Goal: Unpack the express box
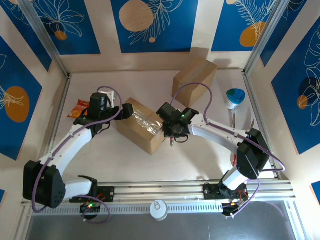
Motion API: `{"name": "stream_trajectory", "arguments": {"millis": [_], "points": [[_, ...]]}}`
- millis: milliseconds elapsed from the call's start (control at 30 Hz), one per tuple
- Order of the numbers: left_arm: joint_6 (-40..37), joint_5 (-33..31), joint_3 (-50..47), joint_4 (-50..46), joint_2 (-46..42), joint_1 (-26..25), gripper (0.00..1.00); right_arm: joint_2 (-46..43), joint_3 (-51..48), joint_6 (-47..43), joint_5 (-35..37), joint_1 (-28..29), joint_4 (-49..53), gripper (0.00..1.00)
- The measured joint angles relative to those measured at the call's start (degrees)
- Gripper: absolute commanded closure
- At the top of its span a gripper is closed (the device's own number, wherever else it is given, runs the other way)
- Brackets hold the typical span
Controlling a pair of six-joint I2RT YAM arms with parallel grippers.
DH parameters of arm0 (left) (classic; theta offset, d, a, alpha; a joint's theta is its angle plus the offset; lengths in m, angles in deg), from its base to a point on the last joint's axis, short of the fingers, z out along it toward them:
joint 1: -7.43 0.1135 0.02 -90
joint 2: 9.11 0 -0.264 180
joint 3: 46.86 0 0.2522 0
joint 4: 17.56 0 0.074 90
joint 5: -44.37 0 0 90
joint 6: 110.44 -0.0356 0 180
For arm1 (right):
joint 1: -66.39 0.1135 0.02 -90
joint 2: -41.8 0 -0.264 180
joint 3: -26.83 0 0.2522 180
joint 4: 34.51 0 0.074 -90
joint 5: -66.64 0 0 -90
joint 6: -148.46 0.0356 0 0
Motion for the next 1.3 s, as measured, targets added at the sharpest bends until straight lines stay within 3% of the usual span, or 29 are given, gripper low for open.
{"name": "stream_trajectory", "arguments": {"millis": [367,867,1300], "points": [[-5.5,-5.8,0.7,4.8,2.9,-0.1,0.00,-0.8,-0.9,0.1,-0.5,-0.5,-0.7,1.00],[-5.9,-3.0,0.6,9.0,5.5,-0.1,0.00,0.3,2.6,-3.2,-4.1,-5.2,-2.7,1.00],[-5.6,-4.2,-4.1,11.3,4.3,-0.1,0.00,1.5,2.6,-3.4,-6.0,-6.1,-4.1,1.00]]}}
